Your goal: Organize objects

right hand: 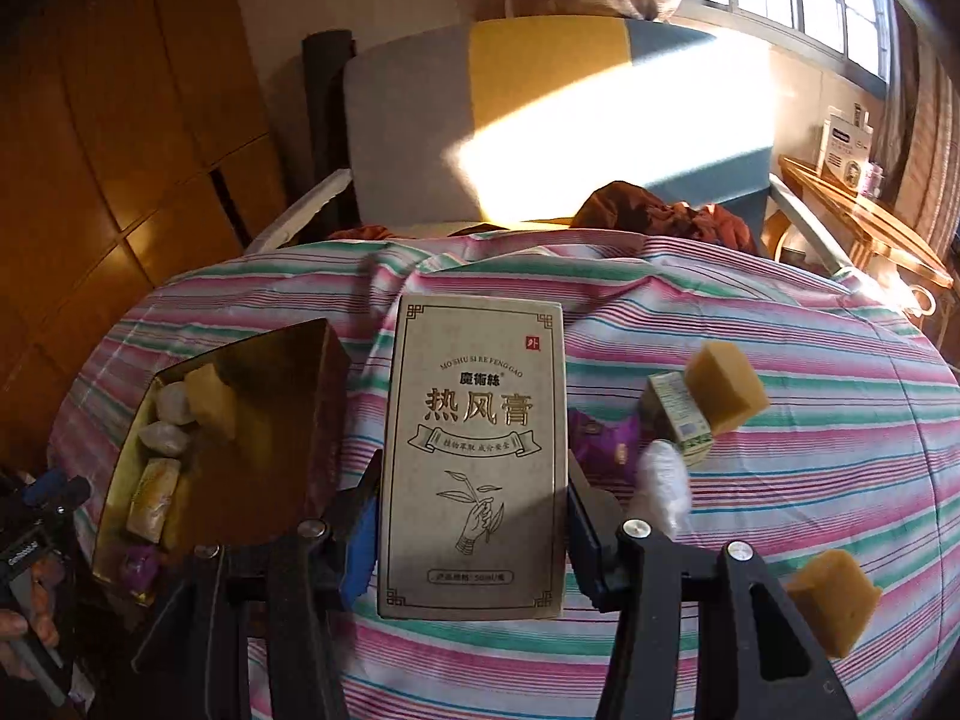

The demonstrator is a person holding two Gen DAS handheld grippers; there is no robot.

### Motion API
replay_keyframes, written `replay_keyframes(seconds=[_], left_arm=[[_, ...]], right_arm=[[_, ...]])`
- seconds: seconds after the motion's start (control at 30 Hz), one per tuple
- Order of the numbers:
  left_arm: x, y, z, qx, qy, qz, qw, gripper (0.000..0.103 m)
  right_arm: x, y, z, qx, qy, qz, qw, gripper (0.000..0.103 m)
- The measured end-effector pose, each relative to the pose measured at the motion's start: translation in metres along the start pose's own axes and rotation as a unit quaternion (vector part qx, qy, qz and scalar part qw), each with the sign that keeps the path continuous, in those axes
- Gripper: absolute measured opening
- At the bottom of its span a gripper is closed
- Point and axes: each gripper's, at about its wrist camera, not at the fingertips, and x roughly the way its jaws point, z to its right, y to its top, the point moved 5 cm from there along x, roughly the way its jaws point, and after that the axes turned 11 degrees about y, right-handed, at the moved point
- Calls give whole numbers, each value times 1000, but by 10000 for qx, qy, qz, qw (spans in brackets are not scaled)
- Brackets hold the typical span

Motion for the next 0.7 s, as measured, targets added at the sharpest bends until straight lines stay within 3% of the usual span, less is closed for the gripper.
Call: replay_keyframes(seconds=[0.1,0.27,0.43,0.7], left_arm=[[-4,-4,-7,-45,-46,-3,10000,84],[-11,-12,-26,-257,-85,21,9996,86],[-10,-21,-50,-476,-105,-54,9988,86],[-2,-32,-72,-766,-113,-209,9968,86]], right_arm=[[20,0,-56,-342,527,-308,9976,52],[72,-14,-131,-556,1145,-1211,9844,52],[134,-35,-165,-330,1053,-1983,9739,52],[200,-31,-181,404,782,-2213,9712,52]])
